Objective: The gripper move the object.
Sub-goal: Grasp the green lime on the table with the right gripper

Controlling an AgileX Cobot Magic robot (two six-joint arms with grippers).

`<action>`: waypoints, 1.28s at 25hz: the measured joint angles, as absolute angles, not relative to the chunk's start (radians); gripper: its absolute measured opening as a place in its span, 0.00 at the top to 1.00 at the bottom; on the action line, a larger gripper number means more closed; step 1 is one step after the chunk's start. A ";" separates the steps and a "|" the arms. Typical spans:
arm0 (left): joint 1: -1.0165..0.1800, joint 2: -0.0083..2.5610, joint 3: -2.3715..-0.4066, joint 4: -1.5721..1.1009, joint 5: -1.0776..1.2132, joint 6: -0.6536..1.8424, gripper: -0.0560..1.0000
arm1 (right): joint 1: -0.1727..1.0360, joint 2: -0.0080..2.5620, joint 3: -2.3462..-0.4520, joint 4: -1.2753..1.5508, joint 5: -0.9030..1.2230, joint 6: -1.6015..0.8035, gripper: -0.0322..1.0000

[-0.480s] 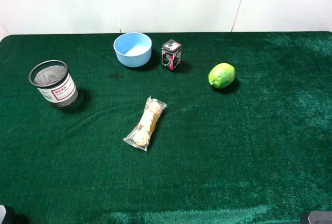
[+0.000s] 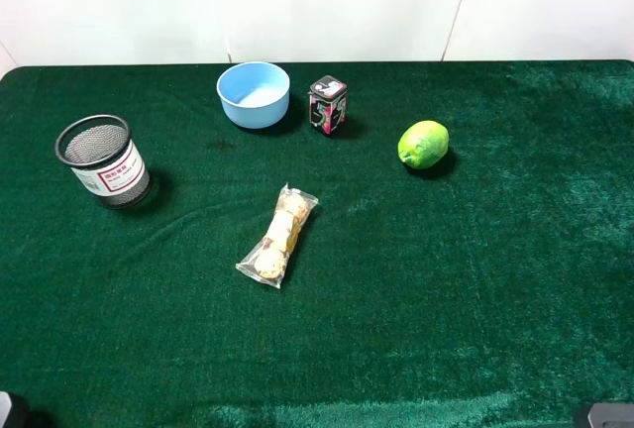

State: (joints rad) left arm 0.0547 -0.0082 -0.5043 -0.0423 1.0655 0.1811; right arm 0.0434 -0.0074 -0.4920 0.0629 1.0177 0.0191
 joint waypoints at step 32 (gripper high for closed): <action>0.055 -0.008 -0.504 -0.042 1.065 0.181 0.01 | 0.043 0.816 -0.905 0.120 0.949 0.019 0.30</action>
State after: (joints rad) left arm 0.0547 -0.0082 -0.5043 -0.0423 1.0655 0.1811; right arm 0.0434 0.8158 -0.9047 0.1200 0.9493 0.0191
